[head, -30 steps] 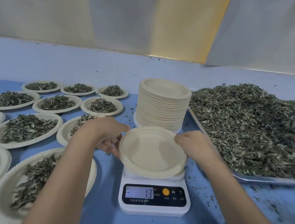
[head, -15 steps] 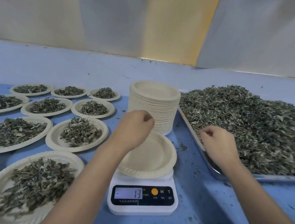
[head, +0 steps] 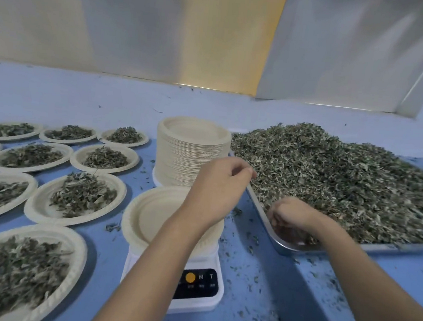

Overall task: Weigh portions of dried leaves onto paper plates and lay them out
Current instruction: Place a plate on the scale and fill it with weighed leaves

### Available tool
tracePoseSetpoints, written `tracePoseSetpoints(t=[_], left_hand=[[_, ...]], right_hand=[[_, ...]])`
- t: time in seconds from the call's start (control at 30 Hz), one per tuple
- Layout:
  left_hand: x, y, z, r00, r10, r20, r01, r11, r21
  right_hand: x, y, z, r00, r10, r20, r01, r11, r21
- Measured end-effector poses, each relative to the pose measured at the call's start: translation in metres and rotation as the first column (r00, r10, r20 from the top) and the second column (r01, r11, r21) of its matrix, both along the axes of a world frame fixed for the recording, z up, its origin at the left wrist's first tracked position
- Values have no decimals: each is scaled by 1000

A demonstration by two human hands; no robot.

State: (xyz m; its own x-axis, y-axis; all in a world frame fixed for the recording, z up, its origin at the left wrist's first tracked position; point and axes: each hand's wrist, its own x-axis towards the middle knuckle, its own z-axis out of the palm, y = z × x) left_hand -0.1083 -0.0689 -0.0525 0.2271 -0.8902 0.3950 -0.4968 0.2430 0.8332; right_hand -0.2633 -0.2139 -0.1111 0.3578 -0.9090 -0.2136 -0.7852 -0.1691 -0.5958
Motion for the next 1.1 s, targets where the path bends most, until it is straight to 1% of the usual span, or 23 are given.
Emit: tracePoseSetpoints(t=[0.07, 0.13, 0.2, 0.27, 0.3, 0.37, 0.4, 0.43, 0.47, 0.53, 0.6, 0.67, 0.7, 0.77, 0.9, 0.93, 0.97, 1.0, 1.07, 1.1], left_hand=[[-2, -2, -1, 1000, -6, -15, 6, 1000, -14], [-3, -5, -1, 1000, -7, -18, 6, 999, -31], [-2, -8, -2, 1000, -2, -12, 1, 999, -40], [-1, -10, -3, 1000, 2, -17, -3, 999, -42], [0, -10, -4, 1000, 3, -23, -4, 999, -37], [2, -10, -4, 998, -2, -65, 1, 1000, -26], [3, -10, -5, 995, -7, -96, 4, 1000, -27], [3, -10, -5, 993, -8, -119, 5, 1000, -30], [3, -9, -5, 991, -8, -130, 4, 999, -32], [3, -9, -6, 990, -9, -142, 4, 999, -36], [3, -9, -6, 989, -11, -149, 6, 999, -37], [5, -9, -6, 989, -7, -146, 2, 999, -37], [6, -9, -7, 989, -5, -148, 0, 999, -36], [7, -9, -7, 987, -7, -161, 1, 999, -36], [7, -9, -8, 986, -4, -168, -2, 999, -38], [7, -10, -8, 986, -3, -167, -3, 999, -38], [7, -10, -8, 986, -4, -166, -3, 999, -38], [6, -9, -9, 986, -5, -164, -1, 999, -37], [5, -10, -9, 987, -6, -158, 0, 999, -35], [5, -10, -9, 988, -5, -155, 0, 999, -34]], right_hand=[[8, -14, -13, 983, -52, 178, 63, 997, -55], [16, -27, -22, 970, -62, 237, 83, 993, -82], [24, -33, -25, 968, -75, 239, 116, 980, -164], [26, -33, -23, 972, -107, 208, 170, 934, -314], [26, -31, -21, 976, -129, 176, 191, 894, -406], [23, -29, -18, 974, -191, 126, 228, 776, -587], [20, -31, -20, 971, -222, 91, 227, 729, -646], [18, -34, -21, 966, -258, 31, 214, 722, -658], [17, -36, -22, 956, -290, -37, 205, 756, -622], [16, -37, -26, 937, -327, -121, 238, 853, -464], [17, -40, -32, 931, -312, -189, 243, 917, -315], [17, -42, -36, 932, -252, -259, 180, 946, -271], [18, -42, -37, 937, -224, -267, 148, 949, -277], [18, -42, -37, 959, -185, -217, 112, 945, -309], [21, -38, -33, 999, -52, 7, 51, 939, -340], [22, -37, -31, 999, -20, 24, 28, 930, -367], [22, -36, -30, 1000, -1, 2, 1, 914, -405], [22, -36, -30, 999, 6, -52, -29, 895, -446], [23, -34, -30, 978, 4, -209, -107, 868, -484], [24, -33, -30, 955, 9, -297, -154, 870, -469]])
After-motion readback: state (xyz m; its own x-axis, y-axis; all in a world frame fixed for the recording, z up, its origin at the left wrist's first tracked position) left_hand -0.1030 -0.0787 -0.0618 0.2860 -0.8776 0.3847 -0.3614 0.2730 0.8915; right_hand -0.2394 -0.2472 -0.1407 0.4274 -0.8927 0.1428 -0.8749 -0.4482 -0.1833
